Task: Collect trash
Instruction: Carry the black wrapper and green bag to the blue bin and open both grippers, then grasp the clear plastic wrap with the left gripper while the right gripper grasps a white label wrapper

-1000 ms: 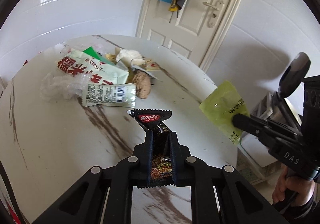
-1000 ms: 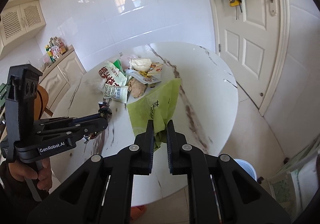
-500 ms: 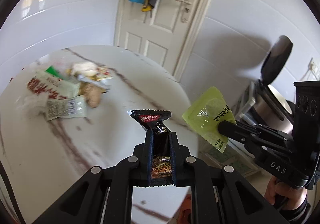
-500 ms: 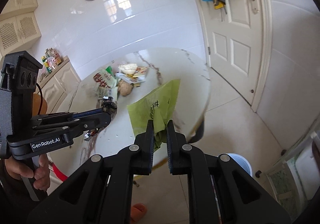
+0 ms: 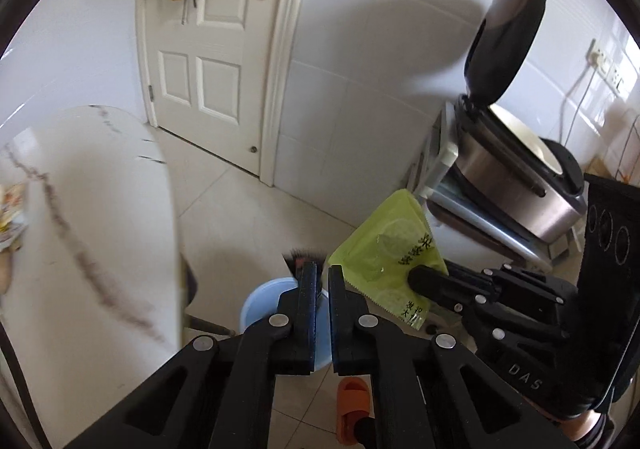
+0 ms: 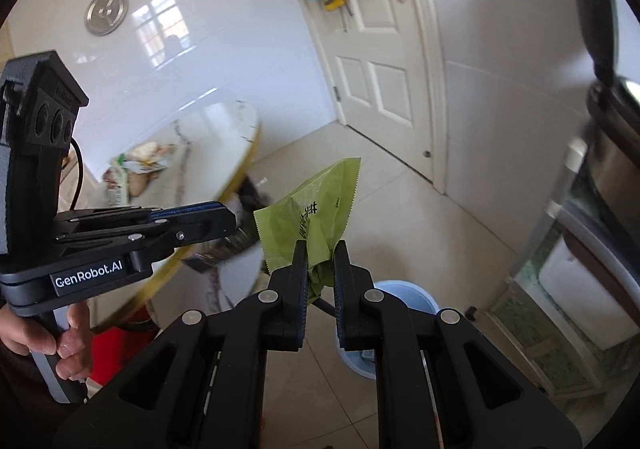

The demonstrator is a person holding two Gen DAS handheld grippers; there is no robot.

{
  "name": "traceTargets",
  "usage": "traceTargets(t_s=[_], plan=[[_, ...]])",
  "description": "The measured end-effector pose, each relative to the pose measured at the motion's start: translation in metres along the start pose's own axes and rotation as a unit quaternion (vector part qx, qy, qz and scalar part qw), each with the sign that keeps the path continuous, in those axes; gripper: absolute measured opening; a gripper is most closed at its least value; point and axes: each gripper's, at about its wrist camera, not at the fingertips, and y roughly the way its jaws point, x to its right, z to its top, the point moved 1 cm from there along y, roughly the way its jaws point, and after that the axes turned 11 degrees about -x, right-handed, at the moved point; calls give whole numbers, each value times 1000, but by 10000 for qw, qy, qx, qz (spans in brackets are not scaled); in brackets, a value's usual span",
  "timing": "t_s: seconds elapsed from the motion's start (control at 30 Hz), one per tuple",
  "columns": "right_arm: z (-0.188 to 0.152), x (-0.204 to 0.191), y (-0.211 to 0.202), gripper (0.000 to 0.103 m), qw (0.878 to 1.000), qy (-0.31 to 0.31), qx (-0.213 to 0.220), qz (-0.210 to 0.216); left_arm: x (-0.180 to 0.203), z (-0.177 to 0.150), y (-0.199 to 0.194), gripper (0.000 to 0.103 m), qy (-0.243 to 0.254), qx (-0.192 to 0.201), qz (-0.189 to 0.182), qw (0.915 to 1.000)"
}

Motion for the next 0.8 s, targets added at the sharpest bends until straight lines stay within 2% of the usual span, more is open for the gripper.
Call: traceTargets(t_s=[0.1,0.23,0.33,0.4,0.43,0.5,0.53,0.6,0.73,0.8], plan=[[-3,24,15,11,9997,192,-162,-32,1,21,26,5,14,-166,116,9998],[-9,51,38,12,9984,428,-370,-30,1,30,40,10,-24,-195,286,9994],[-10,62,53,22,9971,578,-493,-38,1,39,49,18,-86,-201,501,9985],[-8,65,59,29,9963,645,-559,-63,-2,41,49,33,-167,-180,658,9975],[-8,65,59,31,9963,653,-550,-75,0,41,49,38,-180,-144,672,9975],[-6,60,54,43,9969,608,-495,-92,-1,44,47,47,-224,-74,760,9968],[-5,58,51,44,9971,587,-466,-110,1,45,47,49,-241,-33,790,9966],[-1,49,40,45,9980,503,-363,-148,3,43,39,65,-290,70,800,9963],[6,21,8,57,9993,272,-108,-243,6,16,0,76,-290,400,807,9955],[10,3,-8,66,9995,128,40,-292,4,1,-24,86,-294,606,774,9947]])
